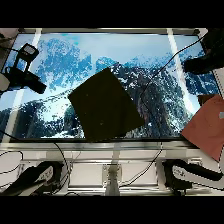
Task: Fold the clothes and pants, and hang the long-sleeved shirts on hangers.
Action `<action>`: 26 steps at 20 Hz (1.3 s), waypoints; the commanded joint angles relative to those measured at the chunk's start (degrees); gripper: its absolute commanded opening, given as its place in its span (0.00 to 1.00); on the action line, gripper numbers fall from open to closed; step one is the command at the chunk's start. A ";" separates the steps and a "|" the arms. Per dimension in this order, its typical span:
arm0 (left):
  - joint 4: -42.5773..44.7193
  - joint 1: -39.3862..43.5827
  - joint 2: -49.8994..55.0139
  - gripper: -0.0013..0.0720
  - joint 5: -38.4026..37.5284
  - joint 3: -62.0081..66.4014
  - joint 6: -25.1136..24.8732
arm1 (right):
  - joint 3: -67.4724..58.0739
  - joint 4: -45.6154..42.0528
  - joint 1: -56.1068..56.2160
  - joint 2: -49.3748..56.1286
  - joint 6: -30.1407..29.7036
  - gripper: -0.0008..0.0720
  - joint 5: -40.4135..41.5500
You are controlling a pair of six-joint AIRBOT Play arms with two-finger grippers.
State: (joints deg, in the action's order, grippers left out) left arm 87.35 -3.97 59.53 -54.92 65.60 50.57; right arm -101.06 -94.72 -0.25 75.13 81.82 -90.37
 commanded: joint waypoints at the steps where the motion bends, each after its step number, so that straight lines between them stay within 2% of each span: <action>1: -2.45 0.00 0.04 0.05 0.02 0.04 0.00 | -0.07 0.00 0.07 -0.02 0.00 0.06 -0.02; 7: -13.53 0.00 0.04 0.05 0.20 0.04 0.00 | -0.07 0.00 0.07 -0.02 0.00 0.06 -0.02; 10: -14.53 0.00 0.55 0.05 0.70 -0.02 0.79 | -0.07 0.00 0.07 -0.02 0.00 0.06 -0.02; 13: -10.38 -0.20 1.88 0.05 -0.48 -0.79 9.57 | -0.07 0.04 0.07 -0.02 0.02 0.06 0.00; 16: -0.98 -0.20 3.37 0.05 -4.31 -0.79 26.25 | -0.07 0.24 0.07 -0.02 0.02 0.06 0.17; 17: 1.11 -0.20 3.87 0.05 -6.71 -0.79 28.76 | -0.07 0.42 0.07 -0.02 0.04 0.06 0.31; 19: 2.86 -0.35 5.14 0.07 -11.26 -0.81 31.34 | -0.07 0.61 0.07 0.00 -0.28 0.06 3.02; 23: 2.64 -0.42 8.55 0.06 -16.52 -0.85 31.32 | -0.04 -1.03 -1.25 0.50 -0.55 0.06 12.83; 26: 2.12 -0.42 9.75 0.05 -19.65 -1.64 30.88 | 3.93 3.17 -4.37 2.29 -0.61 0.06 10.80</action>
State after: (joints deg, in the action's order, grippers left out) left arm 89.08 -4.32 67.99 -70.57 64.53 80.60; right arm -99.68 -94.65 -2.48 76.31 81.38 -80.66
